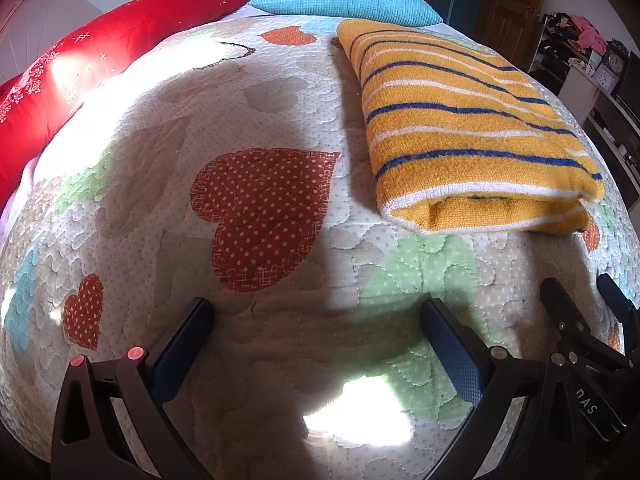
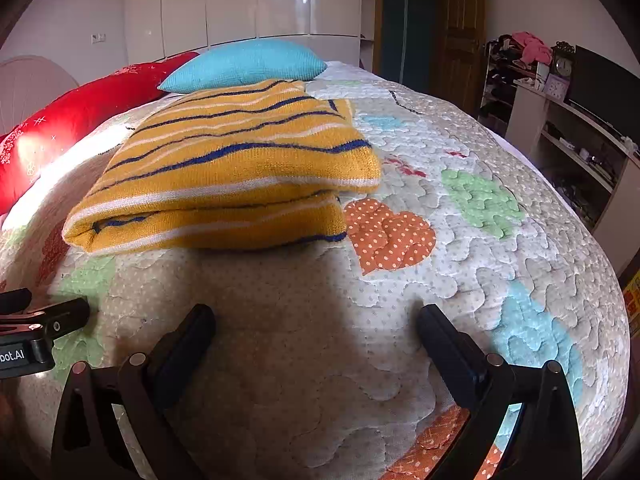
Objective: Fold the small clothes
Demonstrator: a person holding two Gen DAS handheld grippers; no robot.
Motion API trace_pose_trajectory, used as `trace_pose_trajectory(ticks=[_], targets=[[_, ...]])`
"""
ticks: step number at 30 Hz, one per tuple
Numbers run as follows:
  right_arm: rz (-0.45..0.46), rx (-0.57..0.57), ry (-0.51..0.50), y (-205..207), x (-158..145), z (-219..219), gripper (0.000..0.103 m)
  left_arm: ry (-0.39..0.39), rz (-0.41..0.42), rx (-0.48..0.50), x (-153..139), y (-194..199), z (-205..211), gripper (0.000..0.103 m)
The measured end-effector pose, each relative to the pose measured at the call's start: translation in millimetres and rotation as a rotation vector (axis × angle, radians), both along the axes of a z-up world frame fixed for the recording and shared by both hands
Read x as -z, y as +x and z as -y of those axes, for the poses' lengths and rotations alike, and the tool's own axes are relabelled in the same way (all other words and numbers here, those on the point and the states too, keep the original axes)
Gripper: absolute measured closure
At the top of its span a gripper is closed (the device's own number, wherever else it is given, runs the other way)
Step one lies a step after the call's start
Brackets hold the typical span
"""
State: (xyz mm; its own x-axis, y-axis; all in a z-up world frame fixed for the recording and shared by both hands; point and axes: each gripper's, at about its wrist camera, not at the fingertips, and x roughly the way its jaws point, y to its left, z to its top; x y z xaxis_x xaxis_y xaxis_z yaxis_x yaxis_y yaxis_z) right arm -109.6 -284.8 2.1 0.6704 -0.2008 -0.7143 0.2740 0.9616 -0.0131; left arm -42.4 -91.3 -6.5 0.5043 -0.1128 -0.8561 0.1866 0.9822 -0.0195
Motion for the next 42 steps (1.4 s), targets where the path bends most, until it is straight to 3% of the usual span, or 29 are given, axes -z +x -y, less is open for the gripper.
trace_pose_trajectory(ticks=[42], targets=[[-0.013, -0.005, -0.016, 1.6, 0.1, -1.4, 0.000, -0.014, 0.028, -0.004, -0.7, -6.4, -3.4, 0.000]])
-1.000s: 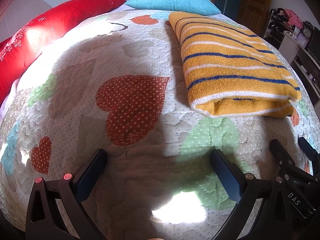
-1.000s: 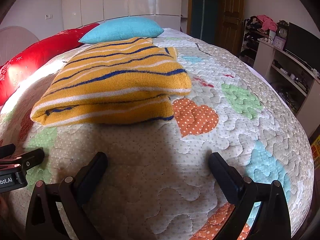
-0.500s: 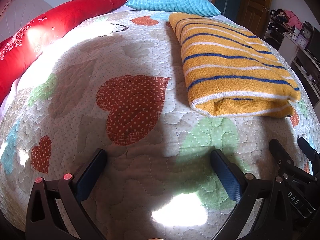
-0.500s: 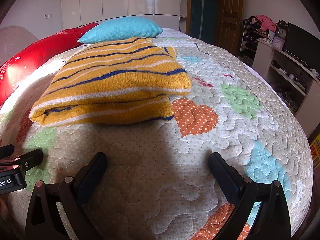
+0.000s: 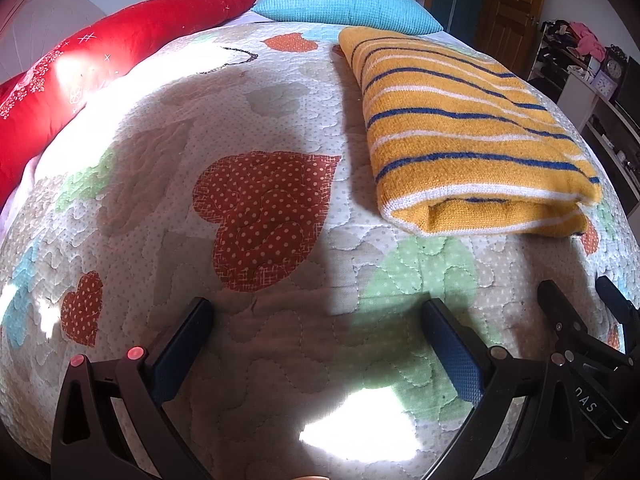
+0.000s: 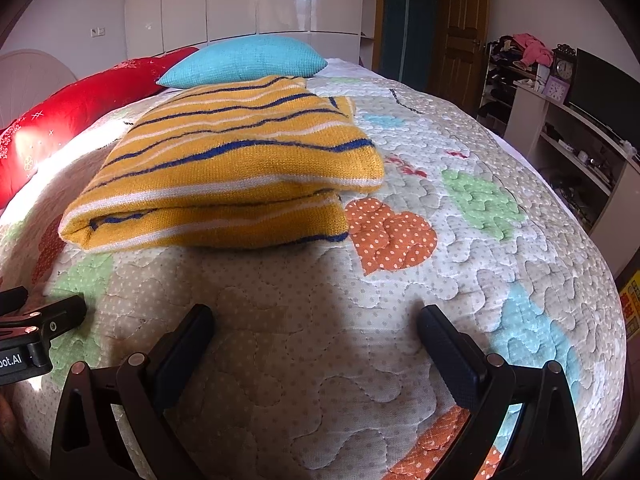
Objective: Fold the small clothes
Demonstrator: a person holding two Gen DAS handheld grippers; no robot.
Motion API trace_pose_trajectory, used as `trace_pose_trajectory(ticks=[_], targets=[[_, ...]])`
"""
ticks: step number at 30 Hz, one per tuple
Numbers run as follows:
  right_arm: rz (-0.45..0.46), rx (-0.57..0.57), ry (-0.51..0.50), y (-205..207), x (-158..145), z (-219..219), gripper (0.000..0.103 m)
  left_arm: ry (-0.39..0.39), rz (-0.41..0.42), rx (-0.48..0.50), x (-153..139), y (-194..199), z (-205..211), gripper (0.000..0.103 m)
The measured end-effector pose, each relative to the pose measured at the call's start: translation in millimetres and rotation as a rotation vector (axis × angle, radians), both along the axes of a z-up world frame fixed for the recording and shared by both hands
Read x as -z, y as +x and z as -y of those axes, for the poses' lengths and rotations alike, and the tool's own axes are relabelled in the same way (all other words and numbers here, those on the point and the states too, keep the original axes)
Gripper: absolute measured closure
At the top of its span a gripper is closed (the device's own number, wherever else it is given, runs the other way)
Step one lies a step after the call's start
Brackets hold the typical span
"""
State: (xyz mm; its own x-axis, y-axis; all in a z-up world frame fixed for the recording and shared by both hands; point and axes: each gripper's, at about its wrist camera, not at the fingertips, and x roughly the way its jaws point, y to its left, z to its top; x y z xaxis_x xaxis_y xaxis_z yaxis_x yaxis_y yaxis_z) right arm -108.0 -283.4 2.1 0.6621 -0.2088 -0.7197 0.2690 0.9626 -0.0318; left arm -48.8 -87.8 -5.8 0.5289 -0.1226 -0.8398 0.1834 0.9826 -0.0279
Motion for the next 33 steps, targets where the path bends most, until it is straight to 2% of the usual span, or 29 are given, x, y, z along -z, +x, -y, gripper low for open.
trace_pose_trajectory(ticks=[16, 27, 33], targets=[[-0.002, 0.002, 0.003, 0, 0, 0, 0.000, -0.008, 0.011, 0.005, 0, -3, -1, 0.000], [0.003, 0.004, 0.031, -13, -21, 2, 0.000, -0.027, 0.043, 0.022, -2, -5, -3, 0.000], [0.011, -0.016, 0.026, -14, -34, -4, 0.000, -0.056, 0.044, 0.014, -15, -5, -11, 0.000]])
